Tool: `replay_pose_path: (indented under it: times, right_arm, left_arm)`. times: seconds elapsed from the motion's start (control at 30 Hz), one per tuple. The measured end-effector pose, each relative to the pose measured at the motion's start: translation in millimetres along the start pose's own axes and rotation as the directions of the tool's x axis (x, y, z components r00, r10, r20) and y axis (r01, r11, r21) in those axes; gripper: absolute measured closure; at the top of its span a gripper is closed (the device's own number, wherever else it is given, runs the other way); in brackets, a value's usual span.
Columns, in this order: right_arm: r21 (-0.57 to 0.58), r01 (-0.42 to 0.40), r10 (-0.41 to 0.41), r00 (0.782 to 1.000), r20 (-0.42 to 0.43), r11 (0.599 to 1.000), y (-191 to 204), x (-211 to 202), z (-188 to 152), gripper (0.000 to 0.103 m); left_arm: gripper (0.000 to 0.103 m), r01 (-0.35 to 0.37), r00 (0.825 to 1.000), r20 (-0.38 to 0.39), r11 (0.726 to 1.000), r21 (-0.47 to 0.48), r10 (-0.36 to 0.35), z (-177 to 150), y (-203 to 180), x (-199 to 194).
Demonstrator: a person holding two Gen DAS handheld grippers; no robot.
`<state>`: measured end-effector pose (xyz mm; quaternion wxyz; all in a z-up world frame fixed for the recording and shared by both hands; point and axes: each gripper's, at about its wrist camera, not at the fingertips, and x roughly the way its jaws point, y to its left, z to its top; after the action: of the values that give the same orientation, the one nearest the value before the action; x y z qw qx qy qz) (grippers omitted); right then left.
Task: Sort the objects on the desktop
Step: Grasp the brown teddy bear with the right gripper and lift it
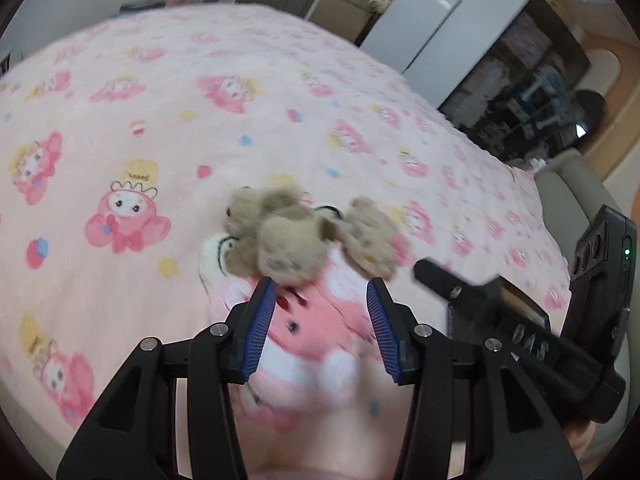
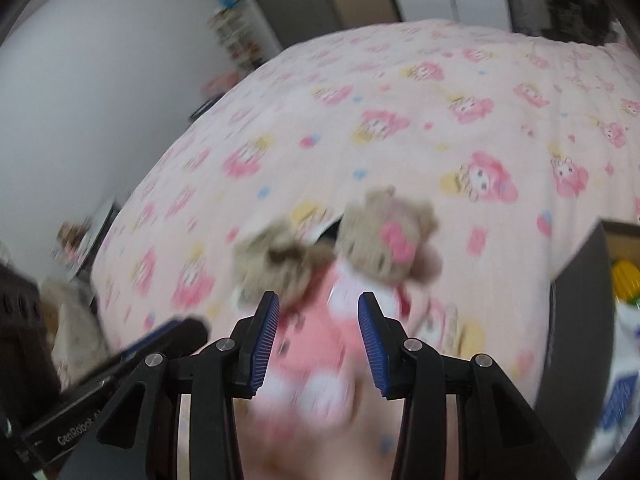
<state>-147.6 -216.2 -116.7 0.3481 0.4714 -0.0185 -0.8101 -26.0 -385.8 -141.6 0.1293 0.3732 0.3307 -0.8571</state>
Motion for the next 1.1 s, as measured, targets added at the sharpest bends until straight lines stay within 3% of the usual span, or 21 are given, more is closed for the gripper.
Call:
replay_pose_path:
  times: [0.07, 0.17, 0.27, 0.3, 0.4, 0.53, 0.63, 0.77, 0.87, 0.93, 1.1]
  right_arm:
    - [0.073, 0.018, -0.019, 1.000, 0.011, 0.997, -9.9, 23.0, 7.4, 0.065]
    - [0.097, -0.035, 0.039, 0.998, -0.040, 0.995, -13.4, 56.9, 10.6, 0.065]
    - [0.052, -0.021, 0.024, 0.998, -0.062, 0.998, -6.5, 76.8, 10.1, 0.065]
    - [0.041, -0.027, 0.030, 0.997, -0.065, 0.999, -4.5, 82.1, 10.7, 0.065]
    - [0.027, -0.021, 0.023, 0.997, -0.073, 0.999, -1.7, 94.4, 10.4, 0.065]
    - [0.042, -0.061, 0.065, 0.992, -0.107, 0.997, -0.2, 111.0, 2.5, 0.066]
    - [0.039, -0.066, 0.070, 0.992, -0.101, 0.997, -1.0, 108.9, 2.5, 0.072]
    - [0.009, -0.089, 0.090, 0.992, -0.092, 0.996, 5.7, 85.7, 1.4, 0.075]
    - [-0.037, -0.073, 0.070, 0.994, -0.085, 0.997, 13.5, 63.1, -5.1, 0.075]
    - [-0.045, -0.086, 0.082, 0.992, -0.091, 0.995, 15.3, 45.9, -14.4, 0.075]
    - [-0.064, -0.075, 0.063, 0.983, -0.175, 0.995, 13.2, 28.9, -50.0, 0.075]
  left_arm:
    - [0.055, 0.023, 0.999, -0.022, 0.999, -0.037, -0.023, 6.1, 14.0, 17.2]
    - [0.055, 0.061, 0.998, -0.018, 0.991, -0.118, -0.064, 12.7, 35.3, 34.1]
    - [0.054, 0.204, 0.976, -0.027, 0.946, -0.253, -0.217, 19.4, 58.8, 47.9]
    - [0.054, 0.217, 0.973, -0.021, 0.936, -0.278, -0.231, 21.8, 63.3, 51.1]
    - [0.053, 0.146, 0.988, -0.018, 0.955, -0.259, -0.155, 28.3, 64.7, 58.6]
    - [0.055, 0.147, 0.982, -0.071, 0.948, -0.283, -0.174, 26.1, 69.2, 78.9]
    - [0.061, 0.155, 0.981, -0.076, 0.960, -0.232, -0.177, 23.8, 59.4, 71.9]
    - [0.062, 0.163, 0.981, -0.076, 0.972, -0.167, -0.177, 16.7, 45.7, 47.1]
    - [0.063, 0.201, 0.968, -0.118, 0.967, -0.159, -0.221, 2.5, 40.6, 31.0]
    - [0.063, 0.194, 0.966, -0.147, 0.973, -0.128, -0.212, -12.2, 35.4, 20.7]
    - [0.059, 0.159, 0.961, -0.217, 0.984, -0.083, -0.173, -39.4, 33.0, 8.2]
